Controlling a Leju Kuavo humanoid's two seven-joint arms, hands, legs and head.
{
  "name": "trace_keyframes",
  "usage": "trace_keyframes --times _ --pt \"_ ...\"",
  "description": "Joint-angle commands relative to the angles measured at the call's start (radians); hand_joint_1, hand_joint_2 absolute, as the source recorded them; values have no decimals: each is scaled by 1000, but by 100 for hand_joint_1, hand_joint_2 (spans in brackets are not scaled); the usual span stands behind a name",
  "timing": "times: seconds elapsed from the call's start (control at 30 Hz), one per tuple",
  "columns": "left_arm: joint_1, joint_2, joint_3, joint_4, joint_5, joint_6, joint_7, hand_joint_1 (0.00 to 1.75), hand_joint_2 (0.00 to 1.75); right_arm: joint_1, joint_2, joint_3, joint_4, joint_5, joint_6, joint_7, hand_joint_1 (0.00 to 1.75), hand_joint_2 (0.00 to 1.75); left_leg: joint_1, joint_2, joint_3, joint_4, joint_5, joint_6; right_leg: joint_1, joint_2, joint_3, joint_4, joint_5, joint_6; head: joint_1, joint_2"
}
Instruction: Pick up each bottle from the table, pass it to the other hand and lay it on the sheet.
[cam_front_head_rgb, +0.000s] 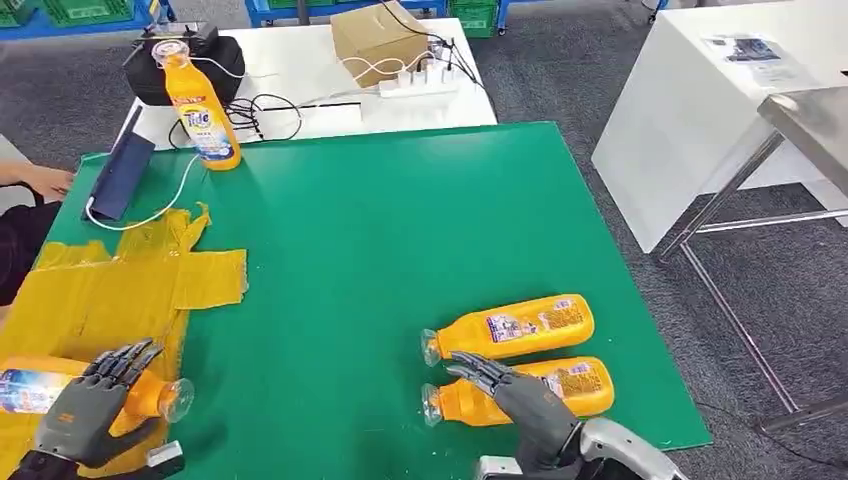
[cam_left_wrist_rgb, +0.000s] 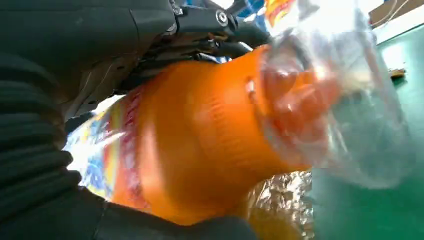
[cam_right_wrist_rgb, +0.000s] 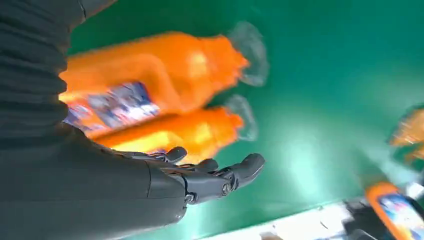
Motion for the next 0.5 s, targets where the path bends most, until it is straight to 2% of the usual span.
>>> trace_keyframes --times 0.03,0.1,0.13,0.2,0.27,0.37,0.5 --pt "37 -88 7 0 95 12 -68 0 0 69 -62 -4 -45 2 -28 33 0 175 -2 -2 3 -2 0 3 -1 -1 4 -2 -1 -1 0 0" --pt "61 -125 40 -51 223 -78 -172 0 0 101 -65 -2 -41 -22 -35 92 0 175 -2 -1 4 -3 0 3 -2 1 5 -2 0 -1 0 0" --pt "74 -164 69 -75 308 -98 -223 0 0 144 -72 17 -40 2 -90 112 0 175 -2 -2 3 -2 0 2 -2 0 4 -1 0 0 0 0" --pt "97 -212 120 -129 406 -137 -291 0 0 143 -75 59 -17 58 -176 151 0 175 -3 -5 5 -3 0 3 -2 -2 6 -3 -1 -1 0 0" --pt "123 -257 181 -205 502 -231 -347 0 0 120 -63 63 2 84 -214 185 0 175 -3 -5 5 -4 -1 3 -3 -2 7 -4 -1 0 0 0" --pt "130 -328 262 -266 634 -404 -410 0 0 124 -58 39 7 84 -207 209 0 175 -3 -3 3 -2 -2 3 -3 1 4 -2 -1 1 0 0" --pt "119 -404 326 -319 802 -565 -419 0 0 164 -61 27 -12 128 -232 256 0 175 -3 -6 3 -2 -2 4 -3 -2 5 -3 -2 0 0 0"
